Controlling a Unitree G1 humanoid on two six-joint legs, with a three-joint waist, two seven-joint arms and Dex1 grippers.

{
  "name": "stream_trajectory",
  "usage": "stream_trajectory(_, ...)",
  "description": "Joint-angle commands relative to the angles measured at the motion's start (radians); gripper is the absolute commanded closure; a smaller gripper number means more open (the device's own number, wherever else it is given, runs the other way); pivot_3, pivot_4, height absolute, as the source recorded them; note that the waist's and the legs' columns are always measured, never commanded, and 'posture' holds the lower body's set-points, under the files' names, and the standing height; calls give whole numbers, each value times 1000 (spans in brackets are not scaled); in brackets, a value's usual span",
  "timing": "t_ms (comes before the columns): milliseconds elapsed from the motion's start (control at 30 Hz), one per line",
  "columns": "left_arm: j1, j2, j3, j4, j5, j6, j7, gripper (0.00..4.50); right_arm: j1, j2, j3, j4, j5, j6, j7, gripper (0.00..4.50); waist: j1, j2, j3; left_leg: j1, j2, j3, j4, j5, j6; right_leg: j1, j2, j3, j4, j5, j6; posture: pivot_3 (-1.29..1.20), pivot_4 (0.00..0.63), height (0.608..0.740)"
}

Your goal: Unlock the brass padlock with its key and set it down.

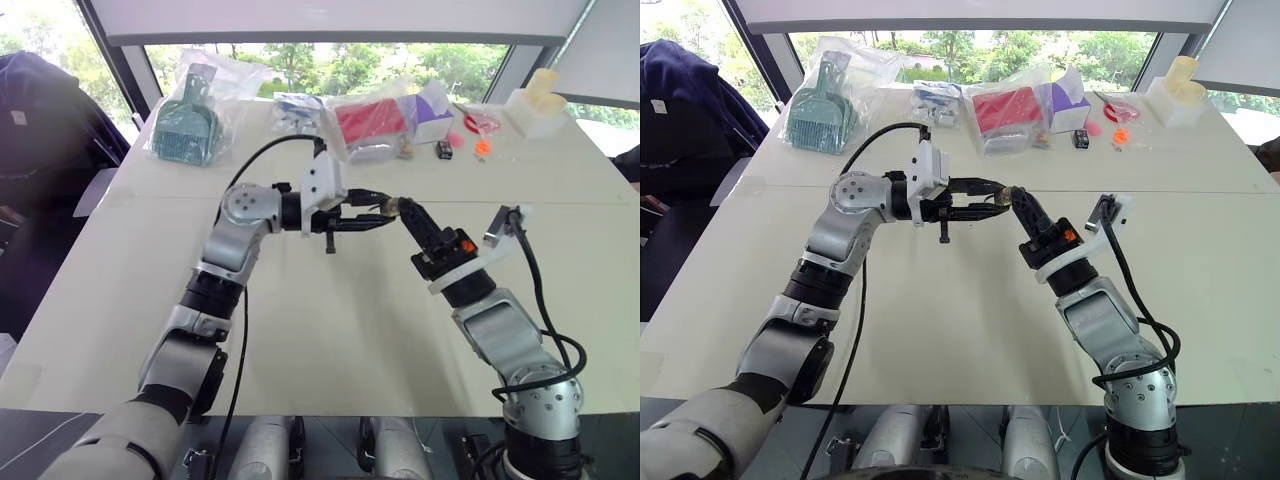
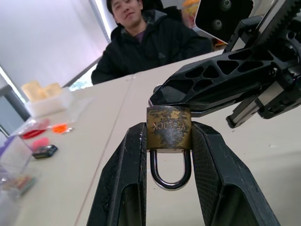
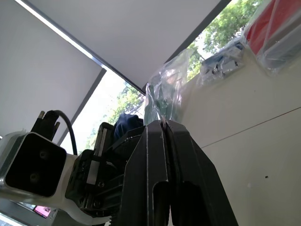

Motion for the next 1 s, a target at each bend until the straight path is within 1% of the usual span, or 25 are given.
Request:
stream_trajectory(33, -14, -18, -5, -30, 76, -219, 109, 3735, -13, 24, -22, -5, 1, -21, -33, 4468, 0, 0, 0, 0, 0, 0, 0, 0, 0, 0, 0, 0, 0, 0, 0, 0, 150, 735)
stream_trajectory(100, -5, -14, -33, -1, 177, -407, 188, 3735, -16, 54, -32, 26, -41, -48, -60, 4468, 0, 0, 0, 0, 0, 0, 0, 0, 0, 0, 0, 0, 0, 0, 0, 0, 150, 735)
stream_trajectory(133, -1, -17, -38, 10, 205, -463, 224, 3735, -17, 68, -35, 36, -52, -57, -70, 4468, 0, 0, 0, 0, 0, 0, 0, 0, 0, 0, 0, 0, 0, 0, 0, 0, 150, 735)
stream_trajectory(233, 2, -21, -49, 34, 239, -549, 291, 3735, -19, 100, -39, 48, -60, -64, -86, 4468, 0, 1, 0, 0, 0, 0, -1, 0, 0, 0, 0, 0, 0, 0, 0, 0, 150, 735)
stream_trajectory(400, -8, 10, -74, 76, 385, -763, 435, 3735, -24, 176, -42, 68, -57, -82, -130, 4468, -1, 1, 0, 0, 0, 0, -1, 0, 0, 0, 0, 0, 0, 0, 0, 0, 150, 735)
stream_trajectory(567, -19, 22, -81, 92, 465, -842, 548, 3735, -34, 234, -47, 79, -39, -102, -171, 4468, 0, 1, 0, 0, 0, 1, -1, 0, 0, 0, 0, 0, 0, 0, 0, 0, 150, 735)
stream_trajectory(633, -21, 23, -93, 102, 452, -835, 542, 3735, -34, 242, -42, 72, -45, -100, -177, 4468, -1, 1, 0, 0, 0, 1, -1, 0, 0, -1, 0, 0, 0, 1, 1, 0, 150, 735)
stream_trajectory(700, -20, 20, -108, 115, 390, -791, 491, 3735, -28, 214, -28, 49, -67, -79, -146, 4468, -1, 1, 0, 0, 0, 1, -1, 0, 0, 0, 0, 0, 0, 2, 3, 0, 150, 735)
stream_trajectory(767, -29, 29, -121, 132, 259, -676, 341, 3735, -9, 129, -33, -3, -75, -44, -41, 4468, 0, 2, 0, 0, 0, 1, -1, 0, 0, 0, 0, 0, 0, 1, 2, 0, 150, 735)
stream_trajectory(800, -36, 32, -124, 137, 215, -635, 288, 3735, -4, 101, -40, -16, -66, -36, -8, 3918, 1, 2, 0, 0, 0, 1, -1, 0, 0, 0, 0, 0, 0, 0, 0, 0, 150, 735)
stream_trajectory(833, -45, 37, -126, 144, 171, -595, 228, 3735, 1, 34, -66, -29, -43, -14, 51, 3530, 0, 2, 0, 0, 0, 1, -1, 0, 0, 0, -1, 0, 0, 0, 0, 0, 150, 735)
stream_trajectory(933, -87, 52, -120, 182, 95, -540, 105, 3735, 12, -105, -124, -30, 13, 34, 155, 2076, -2, 2, 1, 0, 0, 1, -1, 0, 0, -1, -1, 0, 0, 0, 0, 0, 150, 735)
stream_trajectory(1000, -112, 54, -113, 207, 65, -523, 59, 3735, 21, -170, -157, -24, 82, 63, 214, 1029, -2, 3, 0, 0, 0, 1, -1, 0, 0, 0, 0, 0, 0, 0, 0, 0, 150, 735)
